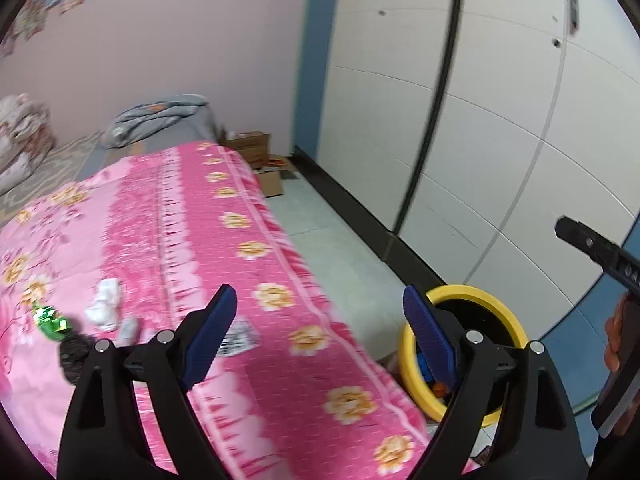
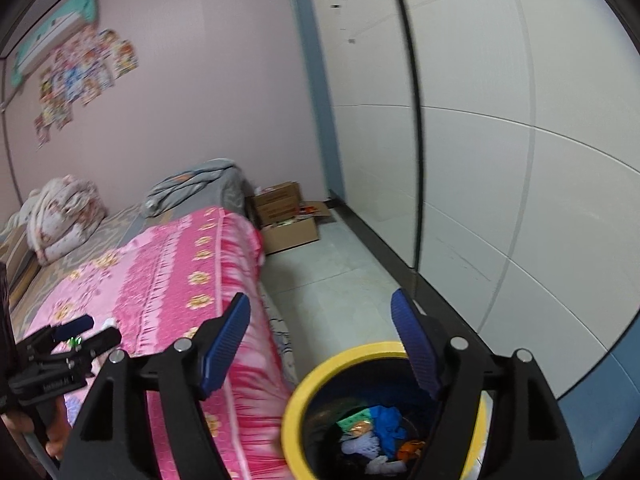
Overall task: Collect trash
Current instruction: 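Move both tools back over the trash on the bed, then grasp the green snack bag with the left gripper while the right grasps the printed pouch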
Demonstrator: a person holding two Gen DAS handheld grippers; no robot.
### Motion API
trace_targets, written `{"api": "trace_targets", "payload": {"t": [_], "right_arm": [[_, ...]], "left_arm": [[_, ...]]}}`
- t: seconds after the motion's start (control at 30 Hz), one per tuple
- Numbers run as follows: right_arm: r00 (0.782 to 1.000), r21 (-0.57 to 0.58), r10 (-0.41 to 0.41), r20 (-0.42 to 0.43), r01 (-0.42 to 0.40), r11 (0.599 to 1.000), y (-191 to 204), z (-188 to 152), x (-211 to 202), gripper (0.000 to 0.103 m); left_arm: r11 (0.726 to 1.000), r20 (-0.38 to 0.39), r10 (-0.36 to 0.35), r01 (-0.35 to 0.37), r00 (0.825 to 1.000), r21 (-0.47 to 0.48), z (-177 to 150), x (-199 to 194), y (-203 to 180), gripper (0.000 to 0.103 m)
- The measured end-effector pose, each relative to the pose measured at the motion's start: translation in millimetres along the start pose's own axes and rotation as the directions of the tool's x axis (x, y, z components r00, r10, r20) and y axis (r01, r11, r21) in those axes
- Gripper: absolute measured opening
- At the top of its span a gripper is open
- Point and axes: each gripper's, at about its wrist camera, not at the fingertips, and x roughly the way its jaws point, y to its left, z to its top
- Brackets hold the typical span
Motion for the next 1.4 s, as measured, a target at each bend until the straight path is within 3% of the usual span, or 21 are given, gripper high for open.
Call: {"api": "trace_targets", "payload": {"t": [0.4, 0.8, 1.1, 1.4], "right_arm": [[0.991, -0.114, 0.119, -0.058, -0.125, 0.986, 94.9, -4.9, 21.9, 0.073], [0.962, -0.184, 0.221, -0.163, -0.250, 0.951, 158.1, -24.8, 72.6, 0.076], [0.925, -0.226, 0.261, -0.274, -0.326, 0.918, 190.6, -55.1, 117.3, 0.076], [0.904, -0.315, 0.257, -0.341, -0.367, 0.875, 224.5, -79.6, 148.6, 0.078]], "left_arm": [[0.976, 0.009, 0.191, -0.189, 0.981, -0.111, -4.4, -28.7, 127.4, 0.082], [0.901, -0.082, 0.349, -0.359, 0.933, -0.245, -25.4, -16.5, 246.5, 0.082], [0.855, -0.149, 0.413, -0.438, 0.899, -0.278, -45.8, 6.1, 299.8, 0.082], [0.834, -0.197, 0.434, -0.475, 0.879, -0.280, -56.3, 30.0, 327.4, 0.082]]}}
